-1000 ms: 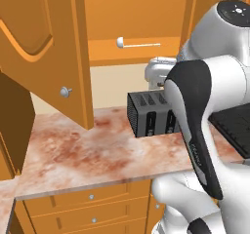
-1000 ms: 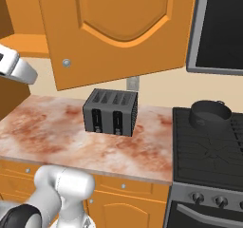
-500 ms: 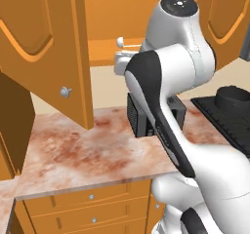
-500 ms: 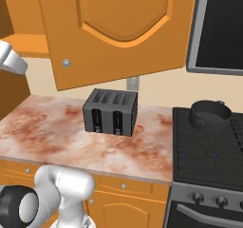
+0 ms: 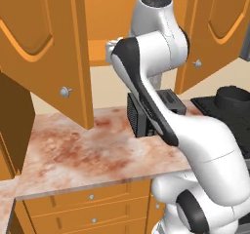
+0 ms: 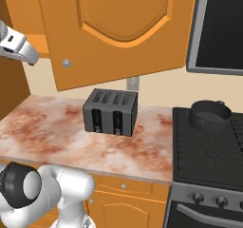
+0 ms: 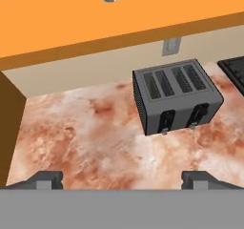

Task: Open the cabinet and move the ladle to the pot. Then close the cabinet.

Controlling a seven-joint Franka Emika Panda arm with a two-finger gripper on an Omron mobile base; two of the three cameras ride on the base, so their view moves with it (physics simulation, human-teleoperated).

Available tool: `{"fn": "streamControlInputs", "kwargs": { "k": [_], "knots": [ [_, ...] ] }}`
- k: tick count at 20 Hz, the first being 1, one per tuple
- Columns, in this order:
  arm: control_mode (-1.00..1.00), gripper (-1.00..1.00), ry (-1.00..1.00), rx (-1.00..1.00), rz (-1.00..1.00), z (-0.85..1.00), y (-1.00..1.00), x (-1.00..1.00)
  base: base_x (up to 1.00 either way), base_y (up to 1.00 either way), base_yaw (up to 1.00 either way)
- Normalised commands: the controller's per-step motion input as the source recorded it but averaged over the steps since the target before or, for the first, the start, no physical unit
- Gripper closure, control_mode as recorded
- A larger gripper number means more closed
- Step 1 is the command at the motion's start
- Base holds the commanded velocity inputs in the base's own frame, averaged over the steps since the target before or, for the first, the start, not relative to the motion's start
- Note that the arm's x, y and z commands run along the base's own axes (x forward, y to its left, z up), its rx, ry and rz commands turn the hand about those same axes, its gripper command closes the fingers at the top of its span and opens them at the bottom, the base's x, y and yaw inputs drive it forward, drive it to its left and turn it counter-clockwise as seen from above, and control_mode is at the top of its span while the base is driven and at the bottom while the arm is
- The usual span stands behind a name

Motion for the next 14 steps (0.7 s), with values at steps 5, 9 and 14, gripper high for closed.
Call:
{"fn": "streamControlInputs", "kwargs": {
  "k": [5,9,14],
  "knots": [
    [-1.0,-1.0,-0.07,-0.1,-0.04,-0.14,0.0,0.67,0.0,0.0,0.0],
    [-1.0,-1.0,-0.04,-0.09,-0.04,-0.09,0.0,0.69,0.0,0.0,0.0],
    [-1.0,-1.0,0.0,-0.05,-0.06,-0.01,0.0,0.69,0.0,0.0,0.0]
  ]
}}
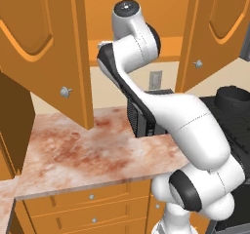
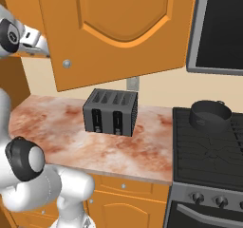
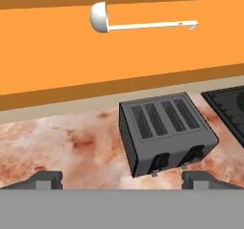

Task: Open the cabinet and move the ladle to the pot. Then close the cabinet.

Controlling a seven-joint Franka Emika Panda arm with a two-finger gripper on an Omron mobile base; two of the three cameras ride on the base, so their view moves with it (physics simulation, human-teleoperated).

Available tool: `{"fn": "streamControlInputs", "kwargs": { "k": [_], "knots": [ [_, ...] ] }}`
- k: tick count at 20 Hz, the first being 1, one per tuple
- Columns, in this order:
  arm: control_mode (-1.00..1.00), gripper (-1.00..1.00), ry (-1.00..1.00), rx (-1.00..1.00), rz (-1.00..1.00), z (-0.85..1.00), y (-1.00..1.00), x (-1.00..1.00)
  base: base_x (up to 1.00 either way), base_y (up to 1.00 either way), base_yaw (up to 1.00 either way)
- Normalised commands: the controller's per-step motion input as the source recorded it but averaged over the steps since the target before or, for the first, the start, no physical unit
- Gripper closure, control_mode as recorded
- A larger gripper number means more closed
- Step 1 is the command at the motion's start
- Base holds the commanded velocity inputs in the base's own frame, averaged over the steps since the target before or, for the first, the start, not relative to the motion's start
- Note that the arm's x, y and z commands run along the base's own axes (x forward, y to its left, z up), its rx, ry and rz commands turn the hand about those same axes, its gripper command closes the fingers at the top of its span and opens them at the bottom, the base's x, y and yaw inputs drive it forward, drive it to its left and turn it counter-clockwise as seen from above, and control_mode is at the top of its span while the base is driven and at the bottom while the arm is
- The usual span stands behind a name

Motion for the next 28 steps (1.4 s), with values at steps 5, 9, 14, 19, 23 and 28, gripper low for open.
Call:
{"fn": "streamControlInputs", "kwargs": {
  "k": [5,9,14,19,23,28],
  "knots": [
    [-1.0,-1.0,0.0,-0.05,-0.1,0.0,0.0,0.61,0.0,0.0,0.0],
    [-1.0,-1.0,0.0,-0.07,-0.14,0.0,-0.06,0.36,0.0,0.0,0.0],
    [-1.0,-1.0,0.0,-0.1,-0.2,0.0,-0.22,0.13,0.0,0.0,0.0],
    [-1.0,-1.0,0.0,-0.1,-0.21,0.0,-0.4,0.07,0.0,0.0,0.0],
    [-1.0,-1.0,0.0,-0.1,-0.2,0.0,-0.46,0.07,0.0,0.0,0.0],
    [-1.0,-1.0,0.0,-0.07,-0.18,0.0,-0.44,0.01,0.0,0.0,0.0]
  ]
}}
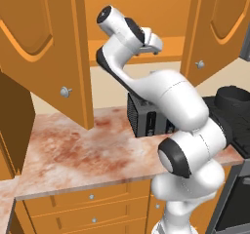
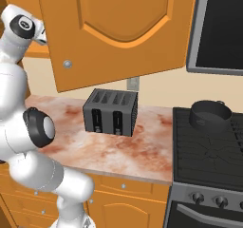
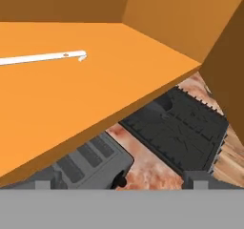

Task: Open the cabinet and move the ladle to the pot. Then close the cabinet.

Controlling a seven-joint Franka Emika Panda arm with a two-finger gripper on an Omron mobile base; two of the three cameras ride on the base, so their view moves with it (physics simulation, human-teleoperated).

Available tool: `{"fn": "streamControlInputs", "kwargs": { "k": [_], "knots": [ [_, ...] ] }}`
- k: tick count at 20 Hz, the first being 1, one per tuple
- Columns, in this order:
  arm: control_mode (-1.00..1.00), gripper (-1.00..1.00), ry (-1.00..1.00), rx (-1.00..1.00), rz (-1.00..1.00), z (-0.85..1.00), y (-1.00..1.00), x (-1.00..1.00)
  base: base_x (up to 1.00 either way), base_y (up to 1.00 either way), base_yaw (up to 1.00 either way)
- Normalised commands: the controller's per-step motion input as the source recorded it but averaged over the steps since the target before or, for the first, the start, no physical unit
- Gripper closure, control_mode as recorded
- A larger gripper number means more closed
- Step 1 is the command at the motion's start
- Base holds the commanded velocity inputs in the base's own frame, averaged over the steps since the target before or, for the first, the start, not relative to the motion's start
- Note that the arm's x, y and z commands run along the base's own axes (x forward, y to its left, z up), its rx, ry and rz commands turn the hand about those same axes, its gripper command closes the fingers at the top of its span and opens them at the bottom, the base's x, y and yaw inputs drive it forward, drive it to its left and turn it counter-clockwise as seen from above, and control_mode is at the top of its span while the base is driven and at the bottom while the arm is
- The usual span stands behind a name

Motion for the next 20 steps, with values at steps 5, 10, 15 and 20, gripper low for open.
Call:
{"fn": "streamControlInputs", "kwargs": {
  "k": [5,10,15,20],
  "knots": [
    [-1.0,-1.0,0.0,-0.06,-0.17,0.0,-0.44,0.0,0.0,0.0,0.0],
    [-1.0,-1.0,-0.03,-0.06,-0.16,0.0,-0.56,-0.27,0.0,0.0,0.0],
    [-1.0,-1.0,-0.07,-0.03,-0.16,0.0,-0.76,-0.68,0.0,0.0,0.0],
    [-1.0,-1.0,-0.07,-0.02,-0.15,0.0,-0.77,-0.83,0.0,0.0,0.0]
  ]
}}
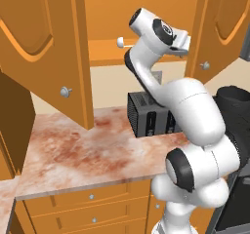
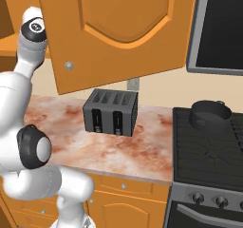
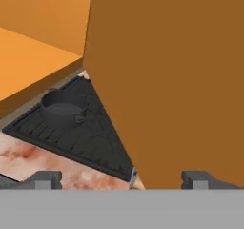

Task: Open the cabinet and move the ladle to the pot. Then close the cabinet.

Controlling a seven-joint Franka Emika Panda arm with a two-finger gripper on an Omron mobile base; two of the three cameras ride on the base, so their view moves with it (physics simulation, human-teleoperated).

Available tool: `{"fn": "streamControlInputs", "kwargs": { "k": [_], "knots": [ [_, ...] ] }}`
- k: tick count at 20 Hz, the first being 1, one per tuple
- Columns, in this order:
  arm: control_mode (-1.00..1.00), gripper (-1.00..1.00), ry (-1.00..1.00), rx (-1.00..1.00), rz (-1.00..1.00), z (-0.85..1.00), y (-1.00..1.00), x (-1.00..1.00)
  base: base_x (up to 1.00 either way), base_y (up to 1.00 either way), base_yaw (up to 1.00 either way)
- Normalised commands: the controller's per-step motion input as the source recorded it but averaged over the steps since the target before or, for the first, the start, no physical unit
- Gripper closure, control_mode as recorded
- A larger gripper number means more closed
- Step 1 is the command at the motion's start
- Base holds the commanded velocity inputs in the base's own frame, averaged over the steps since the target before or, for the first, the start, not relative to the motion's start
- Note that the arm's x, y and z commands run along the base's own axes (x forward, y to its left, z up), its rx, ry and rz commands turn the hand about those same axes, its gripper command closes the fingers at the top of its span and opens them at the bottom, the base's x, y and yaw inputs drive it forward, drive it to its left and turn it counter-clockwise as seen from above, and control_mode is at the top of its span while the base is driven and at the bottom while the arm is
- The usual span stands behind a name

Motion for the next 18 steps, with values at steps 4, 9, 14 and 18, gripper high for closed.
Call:
{"fn": "streamControlInputs", "kwargs": {
  "k": [4,9,14,18],
  "knots": [
    [-1.0,-1.0,-0.08,-0.01,-0.14,0.0,-0.72,-0.86,0.0,0.0,0.0],
    [-1.0,-1.0,-0.1,-0.02,-0.14,0.0,-0.66,-0.91,0.0,0.0,0.0],
    [-1.0,-1.0,-0.11,-0.03,-0.14,0.0,-0.68,-0.85,0.0,0.0,0.0],
    [-1.0,-1.0,-0.09,-0.04,-0.13,0.0,-0.48,-0.58,0.0,0.0,0.0]
  ]
}}
